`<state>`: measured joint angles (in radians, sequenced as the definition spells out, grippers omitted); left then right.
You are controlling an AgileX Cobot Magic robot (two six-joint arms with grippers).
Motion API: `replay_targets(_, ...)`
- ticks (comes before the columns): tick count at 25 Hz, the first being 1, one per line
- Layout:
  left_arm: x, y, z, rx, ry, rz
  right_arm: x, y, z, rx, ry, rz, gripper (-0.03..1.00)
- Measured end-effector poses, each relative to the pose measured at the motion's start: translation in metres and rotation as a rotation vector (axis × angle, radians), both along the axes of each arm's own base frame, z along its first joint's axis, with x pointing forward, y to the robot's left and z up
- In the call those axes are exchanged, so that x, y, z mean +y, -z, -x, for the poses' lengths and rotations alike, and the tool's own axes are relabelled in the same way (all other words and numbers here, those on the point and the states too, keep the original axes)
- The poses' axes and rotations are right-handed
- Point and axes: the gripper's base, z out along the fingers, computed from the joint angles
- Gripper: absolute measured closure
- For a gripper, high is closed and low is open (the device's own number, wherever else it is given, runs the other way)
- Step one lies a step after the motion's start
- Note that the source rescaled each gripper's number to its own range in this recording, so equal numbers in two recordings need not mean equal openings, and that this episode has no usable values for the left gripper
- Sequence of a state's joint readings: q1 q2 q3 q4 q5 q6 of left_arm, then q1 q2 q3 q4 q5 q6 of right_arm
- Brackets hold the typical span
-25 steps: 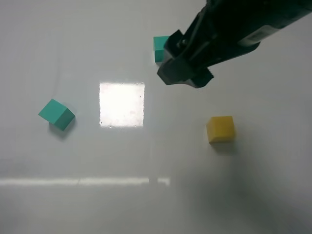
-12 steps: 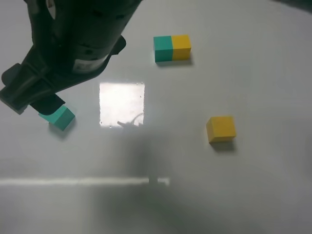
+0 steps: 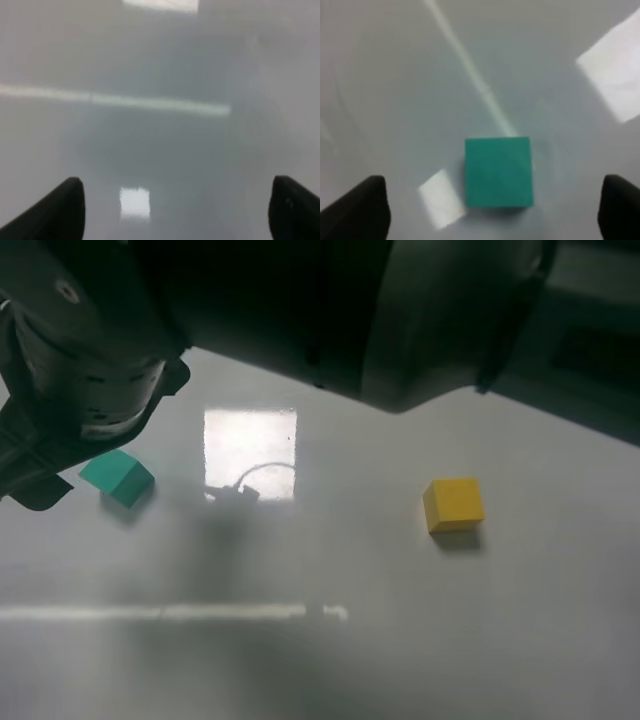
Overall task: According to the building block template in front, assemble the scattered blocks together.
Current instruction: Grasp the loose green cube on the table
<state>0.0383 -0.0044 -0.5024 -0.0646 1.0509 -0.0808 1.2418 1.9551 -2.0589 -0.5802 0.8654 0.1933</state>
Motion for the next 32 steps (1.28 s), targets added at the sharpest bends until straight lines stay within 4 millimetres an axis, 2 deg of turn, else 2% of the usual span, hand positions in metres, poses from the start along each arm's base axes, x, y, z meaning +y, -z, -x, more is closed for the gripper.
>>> replay_targets(5,0.000,0.000,0.000,0.000,0.000,0.000,0.015,0.007,-0.001,-0.022,-0.046,-0.064,-0.03)
replay_targets(10,0.000,0.000,0.000,0.000,0.000,0.000,0.024,0.019,-0.002,-0.035,-0.053,-0.045,-0.03)
replay_targets(22,0.000,0.000,0.000,0.000,0.000,0.000,0.021,0.043,-0.033,-0.026,0.018,0.026,-0.03)
replay_targets(27,0.000,0.000,0.000,0.000,0.000,0.000,0.025,0.054,-0.036,-0.019,0.021,0.054,-0.03)
replay_targets(32,0.000,0.000,0.000,0.000,0.000,0.000,0.024,0.056,-0.039,-0.027,0.023,0.068,-0.03)
